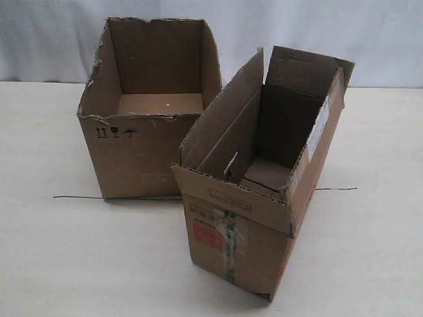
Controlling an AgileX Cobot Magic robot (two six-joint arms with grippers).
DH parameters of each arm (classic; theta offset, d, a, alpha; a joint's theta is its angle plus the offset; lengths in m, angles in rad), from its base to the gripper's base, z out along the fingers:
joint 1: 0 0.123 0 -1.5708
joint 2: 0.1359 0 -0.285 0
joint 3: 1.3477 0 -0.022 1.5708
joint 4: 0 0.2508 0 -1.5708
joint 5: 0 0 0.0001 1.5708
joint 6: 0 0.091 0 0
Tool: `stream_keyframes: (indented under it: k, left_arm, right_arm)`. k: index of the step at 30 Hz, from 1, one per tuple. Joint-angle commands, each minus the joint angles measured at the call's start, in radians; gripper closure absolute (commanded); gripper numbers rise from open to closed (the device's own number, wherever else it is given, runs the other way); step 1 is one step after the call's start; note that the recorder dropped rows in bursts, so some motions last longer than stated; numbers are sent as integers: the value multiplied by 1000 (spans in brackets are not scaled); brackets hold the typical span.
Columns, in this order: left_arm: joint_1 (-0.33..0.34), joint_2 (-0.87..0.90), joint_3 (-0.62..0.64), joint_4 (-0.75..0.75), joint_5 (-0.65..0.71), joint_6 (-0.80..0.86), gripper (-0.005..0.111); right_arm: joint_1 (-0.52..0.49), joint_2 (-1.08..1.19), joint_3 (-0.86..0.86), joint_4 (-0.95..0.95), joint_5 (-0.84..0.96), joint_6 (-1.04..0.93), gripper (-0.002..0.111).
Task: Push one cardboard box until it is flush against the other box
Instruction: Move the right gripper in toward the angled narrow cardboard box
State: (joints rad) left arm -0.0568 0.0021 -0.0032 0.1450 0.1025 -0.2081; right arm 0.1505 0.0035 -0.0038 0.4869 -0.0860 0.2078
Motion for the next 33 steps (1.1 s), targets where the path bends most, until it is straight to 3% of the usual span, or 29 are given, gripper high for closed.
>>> stream_keyframes:
  k: [1,6,10,12,16,20,26,33]
  left_arm:
    - [-2,-2,3,1,-3,-7,107]
    - [-2,-2,3,1,-3,-7,107]
    - [-2,-2,3,1,-3,-7,107]
    - [-2,-2,3,1,-3,-7,107]
    - [-2,-2,3,1,-9,-7,107]
    - [-2,-2,3,1,-9,-7,107]
    - [-2,-2,3,1,-9,-7,107]
    - [-2,-2,3,1,-9,-7,107]
  right_arm:
    - [4,-4,4,181,-29,24,103]
    - [4,-4,-13,258,262,2,103]
    - [4,11,-150,229,533,-226,103]
    - [4,138,-255,173,662,-234,103]
    - [48,439,-420,188,855,-458,103]
    - [105,651,-551,122,1023,-481,103]
    - [204,752,-642,15,1142,-483,103]
    - [359,749,-642,-91,1144,-460,103]
